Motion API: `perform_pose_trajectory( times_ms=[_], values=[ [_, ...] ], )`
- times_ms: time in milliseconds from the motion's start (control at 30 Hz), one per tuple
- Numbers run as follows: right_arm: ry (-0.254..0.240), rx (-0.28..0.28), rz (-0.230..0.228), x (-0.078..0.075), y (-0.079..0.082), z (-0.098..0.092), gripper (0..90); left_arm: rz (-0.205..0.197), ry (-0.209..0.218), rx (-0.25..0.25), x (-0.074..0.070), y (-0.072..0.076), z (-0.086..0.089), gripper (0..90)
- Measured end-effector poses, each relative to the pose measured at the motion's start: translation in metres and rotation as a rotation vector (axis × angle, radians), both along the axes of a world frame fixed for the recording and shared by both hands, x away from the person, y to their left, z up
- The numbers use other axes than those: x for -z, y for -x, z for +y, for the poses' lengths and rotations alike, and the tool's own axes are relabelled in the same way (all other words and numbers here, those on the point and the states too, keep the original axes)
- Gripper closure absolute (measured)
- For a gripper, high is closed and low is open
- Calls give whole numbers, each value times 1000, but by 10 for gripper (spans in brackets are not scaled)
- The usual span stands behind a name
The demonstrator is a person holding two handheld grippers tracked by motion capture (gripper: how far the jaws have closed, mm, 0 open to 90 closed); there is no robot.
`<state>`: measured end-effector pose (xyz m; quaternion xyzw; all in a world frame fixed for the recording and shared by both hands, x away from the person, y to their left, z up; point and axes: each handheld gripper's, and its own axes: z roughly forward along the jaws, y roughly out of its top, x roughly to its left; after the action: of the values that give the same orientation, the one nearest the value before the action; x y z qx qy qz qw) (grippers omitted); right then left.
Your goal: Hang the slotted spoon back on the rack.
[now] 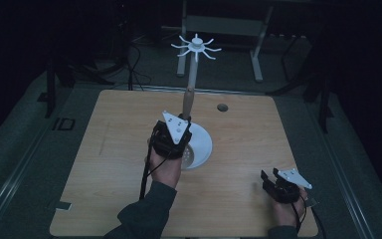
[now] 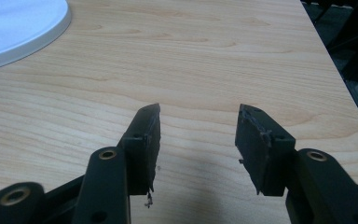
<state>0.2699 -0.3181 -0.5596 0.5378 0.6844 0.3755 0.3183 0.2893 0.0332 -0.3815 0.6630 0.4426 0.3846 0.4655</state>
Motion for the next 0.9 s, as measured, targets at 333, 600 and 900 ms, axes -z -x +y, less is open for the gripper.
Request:
perform_pose_trajectory(
  times_ms=[333,600,900],
  values=[
    [0,1,-1,0,0,0,492,-21,3,-7,-14,-1,-5,748],
    [0,1,-1,0,0,0,492,-34,-4,-23,-24,-5,-7,748],
    [1,0,0,1,0,0,492,-51,-3,-34,-35,-7,-9,747]
  ],
)
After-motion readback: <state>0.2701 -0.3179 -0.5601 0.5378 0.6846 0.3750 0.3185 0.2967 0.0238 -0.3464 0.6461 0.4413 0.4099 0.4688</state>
